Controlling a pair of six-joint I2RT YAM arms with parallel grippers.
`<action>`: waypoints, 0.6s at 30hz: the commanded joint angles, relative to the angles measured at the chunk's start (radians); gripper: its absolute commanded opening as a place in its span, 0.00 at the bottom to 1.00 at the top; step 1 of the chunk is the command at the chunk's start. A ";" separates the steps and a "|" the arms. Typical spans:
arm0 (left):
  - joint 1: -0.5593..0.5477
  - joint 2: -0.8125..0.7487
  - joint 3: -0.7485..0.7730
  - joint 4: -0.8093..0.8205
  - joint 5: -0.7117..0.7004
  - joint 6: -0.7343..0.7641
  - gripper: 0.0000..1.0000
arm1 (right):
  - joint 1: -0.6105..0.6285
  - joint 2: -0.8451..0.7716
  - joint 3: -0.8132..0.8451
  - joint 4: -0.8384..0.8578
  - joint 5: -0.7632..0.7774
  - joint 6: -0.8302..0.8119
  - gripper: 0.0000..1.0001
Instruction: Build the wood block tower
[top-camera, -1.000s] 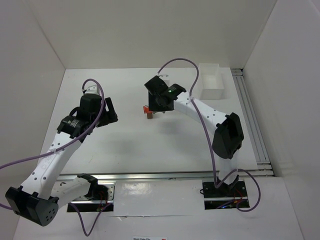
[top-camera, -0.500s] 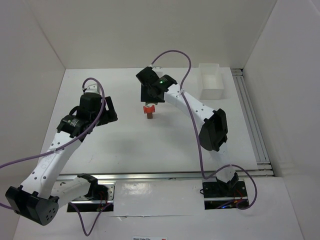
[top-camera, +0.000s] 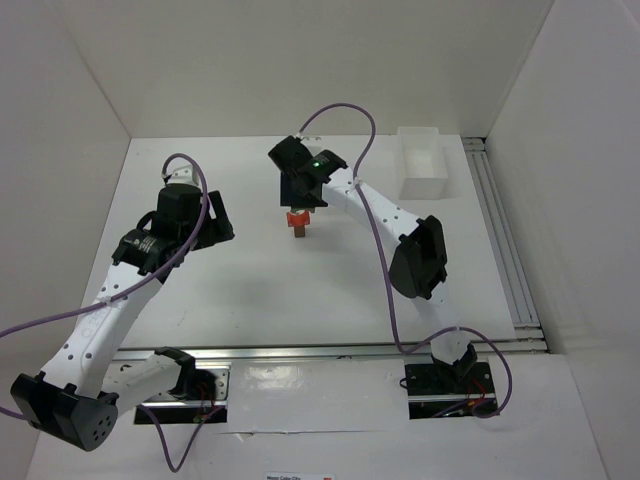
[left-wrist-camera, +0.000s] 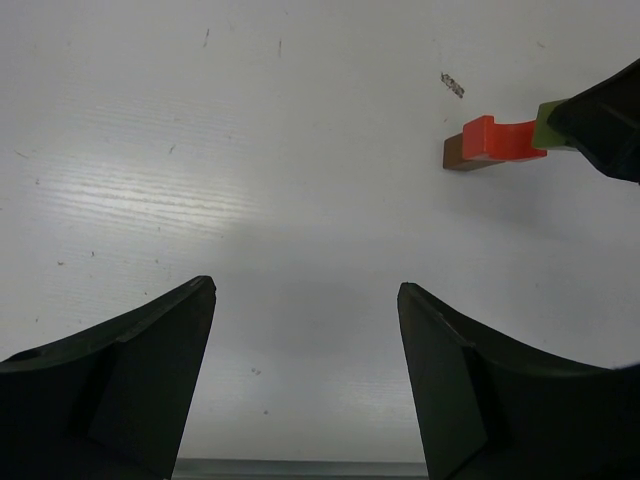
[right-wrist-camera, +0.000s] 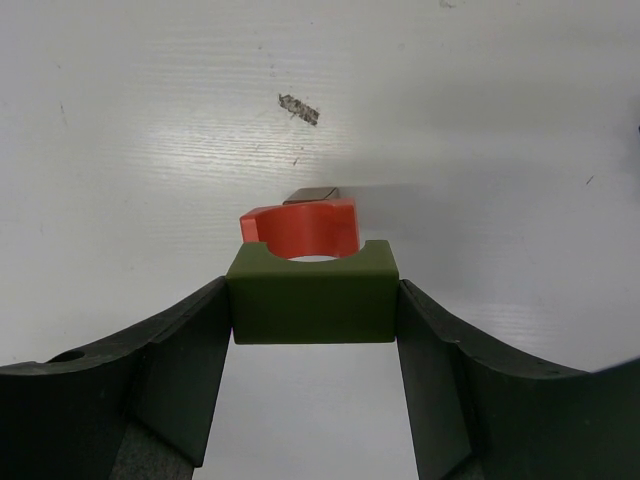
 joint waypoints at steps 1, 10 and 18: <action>0.007 0.011 0.038 0.015 -0.021 0.016 0.86 | 0.000 0.011 0.051 -0.016 0.014 -0.006 0.56; 0.007 0.011 0.038 0.006 -0.021 0.016 0.86 | 0.000 0.047 0.090 -0.016 -0.006 -0.015 0.56; 0.007 0.011 0.047 0.006 -0.041 0.025 0.86 | 0.000 0.060 0.100 -0.016 -0.006 -0.015 0.56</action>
